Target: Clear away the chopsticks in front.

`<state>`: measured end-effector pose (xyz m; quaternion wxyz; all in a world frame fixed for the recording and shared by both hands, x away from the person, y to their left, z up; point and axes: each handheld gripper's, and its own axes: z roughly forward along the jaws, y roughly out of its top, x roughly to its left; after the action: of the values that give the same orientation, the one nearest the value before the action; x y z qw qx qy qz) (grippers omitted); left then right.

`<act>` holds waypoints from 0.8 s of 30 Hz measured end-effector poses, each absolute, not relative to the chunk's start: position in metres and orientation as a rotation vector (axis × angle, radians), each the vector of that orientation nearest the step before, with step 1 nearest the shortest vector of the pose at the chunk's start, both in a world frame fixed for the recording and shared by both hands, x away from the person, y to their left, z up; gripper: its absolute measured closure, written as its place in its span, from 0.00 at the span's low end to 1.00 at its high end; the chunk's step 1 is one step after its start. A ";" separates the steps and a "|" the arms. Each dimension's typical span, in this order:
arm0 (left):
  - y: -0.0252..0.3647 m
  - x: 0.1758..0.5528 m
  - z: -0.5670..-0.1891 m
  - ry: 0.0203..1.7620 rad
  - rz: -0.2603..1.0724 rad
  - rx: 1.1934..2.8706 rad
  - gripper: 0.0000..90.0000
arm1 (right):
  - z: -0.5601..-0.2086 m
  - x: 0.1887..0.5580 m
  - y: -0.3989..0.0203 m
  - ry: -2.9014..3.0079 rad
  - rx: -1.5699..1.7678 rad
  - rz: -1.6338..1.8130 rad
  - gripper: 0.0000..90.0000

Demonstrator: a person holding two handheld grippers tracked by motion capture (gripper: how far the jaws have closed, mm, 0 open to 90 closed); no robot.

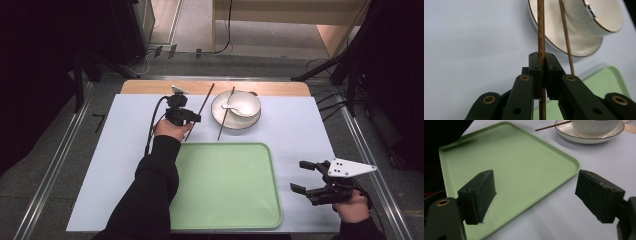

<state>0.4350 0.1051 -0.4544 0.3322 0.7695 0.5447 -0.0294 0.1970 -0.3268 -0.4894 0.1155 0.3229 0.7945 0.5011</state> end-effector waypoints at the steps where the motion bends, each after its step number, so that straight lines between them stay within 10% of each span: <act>1: 0.105 0.435 -0.454 1.423 -0.077 2.010 0.95 | -0.489 0.197 -0.327 2.328 0.946 1.468 0.19; 24: 0.159 0.345 -0.461 1.361 -0.061 2.036 0.95 | -0.491 0.197 -0.326 2.331 0.948 1.450 0.19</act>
<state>0.3451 0.1594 -0.4609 0.3393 0.7818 0.5226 -0.0236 0.1966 -0.3263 -0.4908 0.1182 0.3240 0.7970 0.4959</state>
